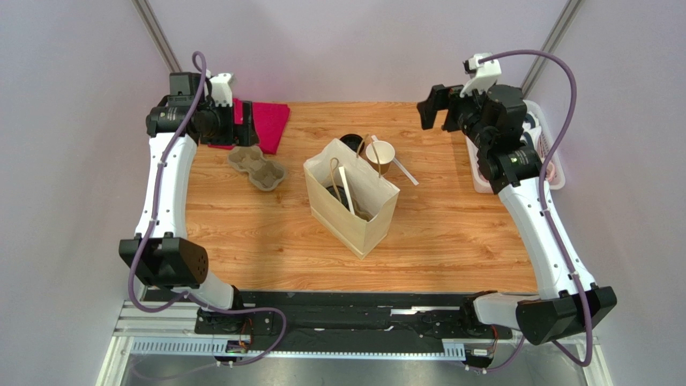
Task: Pack the takeout coffee
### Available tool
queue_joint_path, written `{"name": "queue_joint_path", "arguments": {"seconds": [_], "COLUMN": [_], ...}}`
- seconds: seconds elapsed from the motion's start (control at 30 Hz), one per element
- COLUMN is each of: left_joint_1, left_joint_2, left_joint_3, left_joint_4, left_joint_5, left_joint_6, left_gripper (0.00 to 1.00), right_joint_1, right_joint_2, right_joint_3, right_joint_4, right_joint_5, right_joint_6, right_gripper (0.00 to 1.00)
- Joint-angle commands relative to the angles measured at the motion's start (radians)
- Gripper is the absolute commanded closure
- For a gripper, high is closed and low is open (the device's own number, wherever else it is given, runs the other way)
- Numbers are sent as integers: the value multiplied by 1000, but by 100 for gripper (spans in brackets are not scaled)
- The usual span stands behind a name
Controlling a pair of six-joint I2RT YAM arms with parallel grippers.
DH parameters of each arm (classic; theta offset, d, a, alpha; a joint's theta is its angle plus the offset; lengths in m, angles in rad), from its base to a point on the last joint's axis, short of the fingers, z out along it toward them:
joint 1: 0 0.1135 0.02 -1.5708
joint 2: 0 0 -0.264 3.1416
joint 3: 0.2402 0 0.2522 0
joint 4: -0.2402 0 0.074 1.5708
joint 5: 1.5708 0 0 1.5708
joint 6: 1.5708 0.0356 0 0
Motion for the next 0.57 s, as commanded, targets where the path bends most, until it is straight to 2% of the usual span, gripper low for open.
{"name": "queue_joint_path", "arguments": {"seconds": [0.0, 0.17, 0.33, 0.53], "left_joint_1": [0, -3, -1, -1], "left_joint_2": [54, 42, 20, -17], "left_joint_3": [27, -116, -206, -187], "left_joint_4": [-120, -59, -31, -7], "left_joint_5": [139, 156, 144, 90], "left_joint_6": [61, 68, 69, 78], "left_gripper": [1, 1, 1, 1], "right_joint_1": [-149, -257, -258, -258], "right_joint_2": [-18, -41, -103, -114], "right_joint_3": [-92, -227, -340, -354], "right_joint_4": [-126, -231, -281, -281], "right_joint_5": [-15, -85, -112, -141], "right_joint_6": [0, -25, -107, -98], "right_gripper": [0, 0, 0, 0]}}
